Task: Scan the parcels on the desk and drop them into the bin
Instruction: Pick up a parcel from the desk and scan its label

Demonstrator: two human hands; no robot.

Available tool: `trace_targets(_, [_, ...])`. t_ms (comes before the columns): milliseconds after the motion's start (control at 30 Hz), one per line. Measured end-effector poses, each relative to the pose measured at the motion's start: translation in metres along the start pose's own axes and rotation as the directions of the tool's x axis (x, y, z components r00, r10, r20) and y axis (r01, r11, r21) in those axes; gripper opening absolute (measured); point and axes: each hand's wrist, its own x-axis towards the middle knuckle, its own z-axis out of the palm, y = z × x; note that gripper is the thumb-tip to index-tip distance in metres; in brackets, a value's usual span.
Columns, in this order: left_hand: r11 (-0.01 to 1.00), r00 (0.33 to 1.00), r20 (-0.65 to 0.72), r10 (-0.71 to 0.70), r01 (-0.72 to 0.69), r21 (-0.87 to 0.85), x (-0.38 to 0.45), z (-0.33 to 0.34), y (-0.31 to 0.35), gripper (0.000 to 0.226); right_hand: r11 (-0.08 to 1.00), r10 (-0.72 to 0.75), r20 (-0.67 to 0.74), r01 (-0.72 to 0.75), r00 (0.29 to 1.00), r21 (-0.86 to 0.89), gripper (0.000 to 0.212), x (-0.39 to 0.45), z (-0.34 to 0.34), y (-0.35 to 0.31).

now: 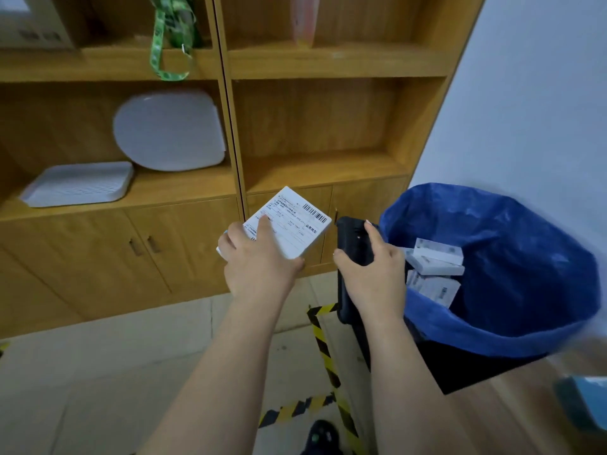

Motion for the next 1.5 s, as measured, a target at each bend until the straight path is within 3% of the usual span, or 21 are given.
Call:
trace_targets(300, [1.0,1.0,-0.009,0.015,-0.016,-0.013,0.112,0.046,0.09,0.1,0.999,-0.018,-0.008,0.018,1.0,0.049,0.073,0.155,0.008,-0.005])
trace_targets(433, [0.999,0.998,0.039,0.049,-0.049,0.01,0.142,0.072,0.125,0.1,0.997,0.055,-0.022,-0.054,0.998,0.056,0.073,0.202,0.006,0.01])
trace_targets(700, [0.963,0.943,0.197,0.268,-0.269,-0.022,0.214,0.148,0.223,0.097,0.973,0.231,-0.22,-0.221,0.948,0.07,0.07,0.296,-0.019,0.053])
trace_targets(900, [0.851,0.793,0.321,0.517,-0.516,-0.097,0.253,0.209,0.316,0.1,0.906,0.417,-0.463,-0.399,0.782,0.143,0.069,0.352,-0.065,0.085])
trace_targets(1133, [0.609,0.455,0.454,0.766,-0.739,-0.287,0.237,0.265,0.393,0.098,0.79,0.573,-0.649,-0.548,0.5,0.276,0.072,0.349,-0.105,0.127])
trace_targets(1333, [0.466,0.219,0.568,0.793,-0.818,-0.336,0.185,0.316,0.411,0.099,0.66,0.67,-0.7,-0.63,0.248,0.409,0.071,0.31,-0.129,0.169])
trace_targets(1500, [0.464,0.156,0.666,0.73,-0.828,-0.315,0.152,0.354,0.42,0.102,0.586,0.698,-0.704,-0.666,0.127,0.461,0.073,0.288,-0.148,0.207])
